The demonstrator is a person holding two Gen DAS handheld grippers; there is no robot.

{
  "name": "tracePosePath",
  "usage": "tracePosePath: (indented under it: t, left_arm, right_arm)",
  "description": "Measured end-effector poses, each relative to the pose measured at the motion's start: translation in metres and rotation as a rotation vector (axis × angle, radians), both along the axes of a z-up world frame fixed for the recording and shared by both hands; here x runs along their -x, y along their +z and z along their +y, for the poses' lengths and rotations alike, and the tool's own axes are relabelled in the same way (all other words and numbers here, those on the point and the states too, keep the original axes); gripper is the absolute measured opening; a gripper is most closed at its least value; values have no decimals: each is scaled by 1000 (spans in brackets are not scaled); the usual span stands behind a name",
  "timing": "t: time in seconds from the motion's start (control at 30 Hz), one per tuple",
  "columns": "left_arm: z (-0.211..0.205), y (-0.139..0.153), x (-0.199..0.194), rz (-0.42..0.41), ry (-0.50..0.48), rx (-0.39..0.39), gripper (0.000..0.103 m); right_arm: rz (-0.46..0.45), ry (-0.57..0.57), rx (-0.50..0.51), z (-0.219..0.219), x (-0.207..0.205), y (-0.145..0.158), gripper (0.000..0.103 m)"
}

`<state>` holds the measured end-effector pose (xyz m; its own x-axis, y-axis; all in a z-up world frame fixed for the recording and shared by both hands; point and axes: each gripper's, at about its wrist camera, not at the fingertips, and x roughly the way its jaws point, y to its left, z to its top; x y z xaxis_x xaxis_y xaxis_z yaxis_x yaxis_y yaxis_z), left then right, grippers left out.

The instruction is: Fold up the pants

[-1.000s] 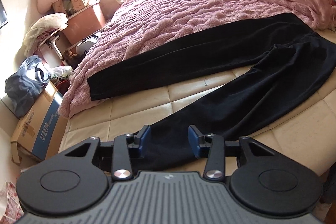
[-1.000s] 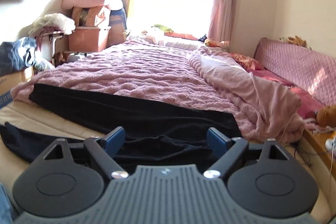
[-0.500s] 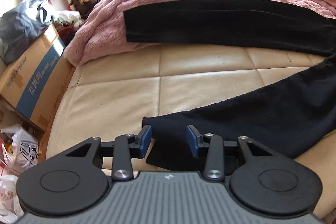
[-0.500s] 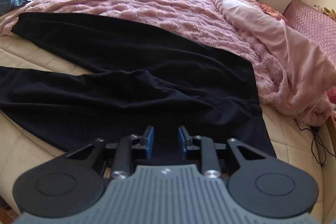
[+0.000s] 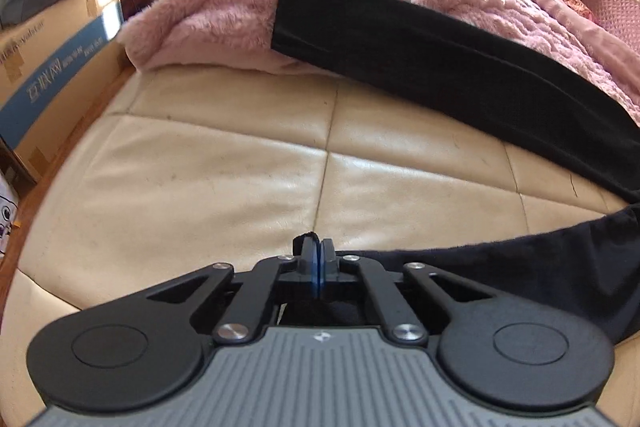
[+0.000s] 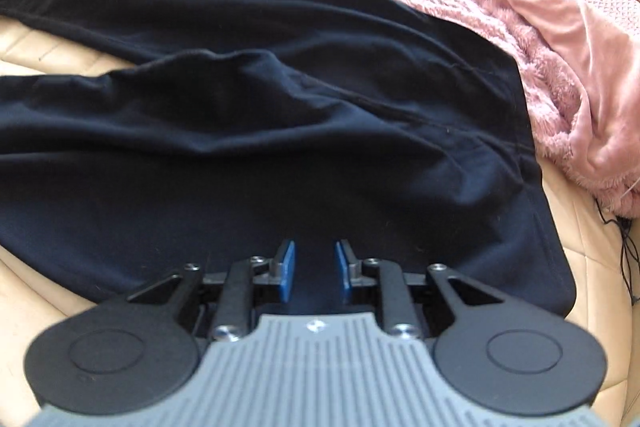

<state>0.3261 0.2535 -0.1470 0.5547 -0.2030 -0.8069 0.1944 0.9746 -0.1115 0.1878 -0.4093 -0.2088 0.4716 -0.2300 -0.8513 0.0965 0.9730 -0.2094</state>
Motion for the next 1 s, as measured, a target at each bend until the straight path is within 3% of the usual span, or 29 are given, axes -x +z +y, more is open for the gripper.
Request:
tracePosePath:
  t: [0.1,0.27,0.37,0.5,0.6,0.7,0.77,0.9,1.0]
  left_arm:
    - [-4,8,-12,-48,44,-75,0]
    - [-8,-21,-33,45,80,-236,0]
    - [3,-25,-33,25,151,-227,0]
    - [11,-15,-22,20,153,-280,13]
    - [7,4,0,-14,52,-275,15]
    - [1,14,24,-10,-71,-267,25]
    - [2,11,34,15,-97,-244,34]
    - [20,0,41,29,2,-141,53]
    - [39,-12,40,72,129,4,53]
  right_arm:
    - [13,-22,-9,-3,1,-5,17]
    - [10,-18,-6,-3,4,-7,24]
    - [11,-19,-18,-6,4,-7,27]
    - [19,-16,-18,-8,3,-5,27]
    - [22,-9,-13,-6,5,0,27]
    - [19,7,-30,0,10,11,27]
    - [28,44,-39,8,17,16,27]
    - [36,67,-60,20,25,18,27]
    - [37,47,-71,25,24,13,27]
